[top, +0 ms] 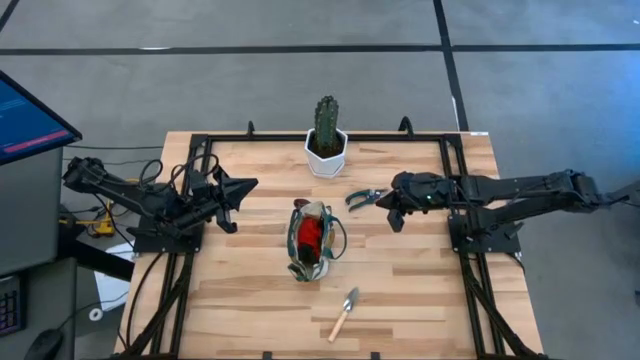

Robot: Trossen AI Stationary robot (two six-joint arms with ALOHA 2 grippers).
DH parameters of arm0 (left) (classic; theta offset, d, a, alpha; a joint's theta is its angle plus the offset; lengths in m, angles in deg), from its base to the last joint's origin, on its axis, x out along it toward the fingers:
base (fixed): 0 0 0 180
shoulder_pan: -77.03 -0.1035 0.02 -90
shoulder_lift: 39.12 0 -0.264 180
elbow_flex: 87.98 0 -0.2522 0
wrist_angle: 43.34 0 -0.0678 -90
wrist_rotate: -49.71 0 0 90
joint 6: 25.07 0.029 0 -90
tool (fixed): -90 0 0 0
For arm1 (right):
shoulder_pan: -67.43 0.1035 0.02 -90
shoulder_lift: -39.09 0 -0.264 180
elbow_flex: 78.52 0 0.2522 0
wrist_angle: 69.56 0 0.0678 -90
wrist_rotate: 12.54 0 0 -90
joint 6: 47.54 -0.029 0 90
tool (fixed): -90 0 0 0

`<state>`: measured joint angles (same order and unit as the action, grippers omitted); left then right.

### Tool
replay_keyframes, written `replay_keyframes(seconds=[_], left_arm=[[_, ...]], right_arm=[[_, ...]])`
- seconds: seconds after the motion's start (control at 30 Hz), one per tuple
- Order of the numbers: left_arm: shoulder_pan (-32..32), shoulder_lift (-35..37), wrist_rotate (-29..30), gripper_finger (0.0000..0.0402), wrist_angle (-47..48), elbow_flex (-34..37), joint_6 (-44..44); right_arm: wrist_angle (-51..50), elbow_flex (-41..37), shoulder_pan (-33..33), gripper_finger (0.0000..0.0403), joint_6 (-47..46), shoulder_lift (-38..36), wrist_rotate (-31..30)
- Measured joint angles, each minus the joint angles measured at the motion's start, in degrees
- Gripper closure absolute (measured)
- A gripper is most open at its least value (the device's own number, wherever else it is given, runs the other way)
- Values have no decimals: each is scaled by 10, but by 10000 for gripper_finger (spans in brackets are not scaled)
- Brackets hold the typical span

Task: Pick & Place Garden tools in Gardening bag
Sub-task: Put the green shear scissors into the gardening bag

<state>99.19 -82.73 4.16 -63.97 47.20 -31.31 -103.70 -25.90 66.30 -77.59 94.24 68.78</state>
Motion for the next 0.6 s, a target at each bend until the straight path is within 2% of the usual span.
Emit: replay_keyframes(seconds=[0.13,0.3,0.5,0.6], left_arm=[[0,0,0,400,0,0,0],[0,2,0,400,-1,0,0],[0,1,0,400,-1,0,0],[0,1,0,400,-1,0,0]], right_arm=[[2,3,-12,403,50,37,19],[-6,44,-12,403,218,96,29],[-102,107,-35,403,420,166,46],[-149,129,-50,403,462,206,45]])
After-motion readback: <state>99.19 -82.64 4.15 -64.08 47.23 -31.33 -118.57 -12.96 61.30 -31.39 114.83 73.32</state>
